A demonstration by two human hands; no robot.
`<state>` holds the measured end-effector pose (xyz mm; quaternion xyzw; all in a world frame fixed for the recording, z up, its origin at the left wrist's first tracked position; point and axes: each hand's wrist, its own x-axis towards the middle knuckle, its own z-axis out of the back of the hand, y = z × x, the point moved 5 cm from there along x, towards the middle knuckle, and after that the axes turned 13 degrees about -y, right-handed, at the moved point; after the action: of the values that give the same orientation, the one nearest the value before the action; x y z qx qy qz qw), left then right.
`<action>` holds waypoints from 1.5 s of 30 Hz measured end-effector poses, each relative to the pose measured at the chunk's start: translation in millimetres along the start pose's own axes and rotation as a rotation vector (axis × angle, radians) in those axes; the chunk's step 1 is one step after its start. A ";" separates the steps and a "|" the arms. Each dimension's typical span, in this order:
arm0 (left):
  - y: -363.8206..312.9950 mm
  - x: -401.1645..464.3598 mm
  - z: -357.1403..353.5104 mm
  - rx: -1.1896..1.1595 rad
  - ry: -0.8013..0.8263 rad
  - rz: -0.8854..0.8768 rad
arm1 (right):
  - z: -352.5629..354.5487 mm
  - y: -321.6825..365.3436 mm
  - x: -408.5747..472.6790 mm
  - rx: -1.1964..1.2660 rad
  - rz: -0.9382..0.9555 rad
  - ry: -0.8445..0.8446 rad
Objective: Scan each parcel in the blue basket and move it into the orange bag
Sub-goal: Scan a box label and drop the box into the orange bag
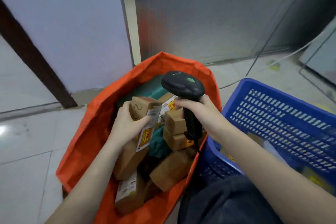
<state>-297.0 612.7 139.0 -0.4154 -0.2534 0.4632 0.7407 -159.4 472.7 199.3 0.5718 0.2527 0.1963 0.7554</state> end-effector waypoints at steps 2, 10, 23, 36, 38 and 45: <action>13.5 -0.6 -9.4 -0.012 0.024 0.062 | -12.0 -9.8 3.0 -0.026 -0.030 0.061; 4.5 3.4 -31.5 -0.294 0.046 0.168 | -9.8 -15.5 5.8 -0.063 -0.045 0.148; -169.2 -59.1 -121.9 -0.385 0.244 -0.185 | 210.7 17.7 -46.0 0.031 0.046 -0.440; -267.3 -203.3 -352.9 -0.062 0.791 -0.432 | 415.3 -109.8 -130.3 0.088 -0.111 -0.701; -250.0 -218.4 -389.7 0.027 0.861 -0.436 | 432.1 -140.4 -134.4 0.090 -0.171 -0.706; -142.7 -235.6 -497.3 0.377 1.035 -0.341 | 463.5 -243.9 -116.0 0.143 -0.279 -0.739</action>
<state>44.8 179.9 0.8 -0.4018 0.1655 0.1110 0.8938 31.1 -15.3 83.9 0.6152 0.0519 -0.1451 0.7732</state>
